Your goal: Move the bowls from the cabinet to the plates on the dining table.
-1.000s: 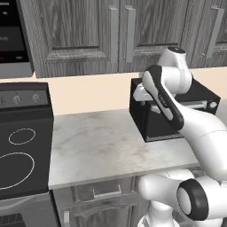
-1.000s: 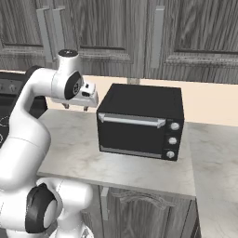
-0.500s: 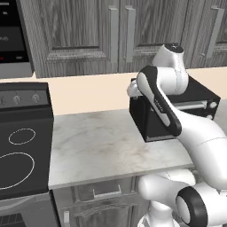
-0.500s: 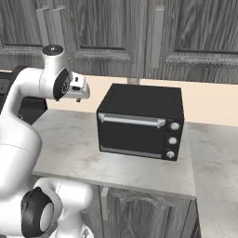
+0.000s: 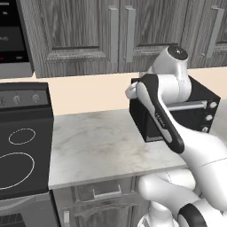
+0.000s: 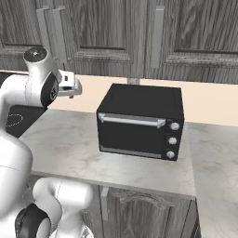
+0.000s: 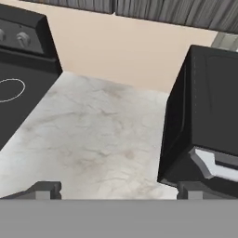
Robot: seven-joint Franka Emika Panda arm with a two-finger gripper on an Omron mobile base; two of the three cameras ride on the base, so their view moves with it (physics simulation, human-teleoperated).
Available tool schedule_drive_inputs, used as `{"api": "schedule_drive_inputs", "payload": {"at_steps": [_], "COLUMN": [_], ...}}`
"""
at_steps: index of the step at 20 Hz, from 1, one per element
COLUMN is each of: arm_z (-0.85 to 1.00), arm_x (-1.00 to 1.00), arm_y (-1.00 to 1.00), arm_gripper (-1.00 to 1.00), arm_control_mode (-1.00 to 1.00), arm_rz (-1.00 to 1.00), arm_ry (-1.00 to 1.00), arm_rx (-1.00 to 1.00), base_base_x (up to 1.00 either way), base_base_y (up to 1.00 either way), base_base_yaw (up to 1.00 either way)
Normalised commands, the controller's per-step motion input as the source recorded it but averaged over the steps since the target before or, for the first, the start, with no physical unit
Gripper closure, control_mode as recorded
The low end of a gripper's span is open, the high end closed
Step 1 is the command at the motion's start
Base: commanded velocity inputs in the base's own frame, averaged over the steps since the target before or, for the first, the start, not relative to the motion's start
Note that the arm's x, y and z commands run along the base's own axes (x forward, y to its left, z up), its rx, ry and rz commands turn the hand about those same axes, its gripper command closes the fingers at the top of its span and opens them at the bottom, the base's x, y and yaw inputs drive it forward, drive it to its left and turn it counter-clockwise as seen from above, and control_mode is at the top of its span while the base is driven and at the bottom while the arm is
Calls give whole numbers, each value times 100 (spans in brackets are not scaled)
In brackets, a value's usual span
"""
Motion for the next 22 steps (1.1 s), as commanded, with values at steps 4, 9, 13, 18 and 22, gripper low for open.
{"api": "schedule_drive_inputs", "payload": {"at_steps": [4,9,13,18,22], "arm_z": [24,35,29,34,35], "arm_x": [-5,0,0,5,6], "arm_y": [16,14,13,2,0], "arm_gripper": [-100,-100,-100,-100,-100], "arm_control_mode": [-100,-100,-100,-100,-100], "arm_rz": [2,0,0,0,0], "arm_ry": [-7,-11,-14,-11,-12], "arm_rx": [-2,-2,-4,-2,-1], "base_base_x": [0,0,0,0,0], "base_base_y": [0,0,0,0,0], "base_base_yaw": [0,0,0,0,0]}}
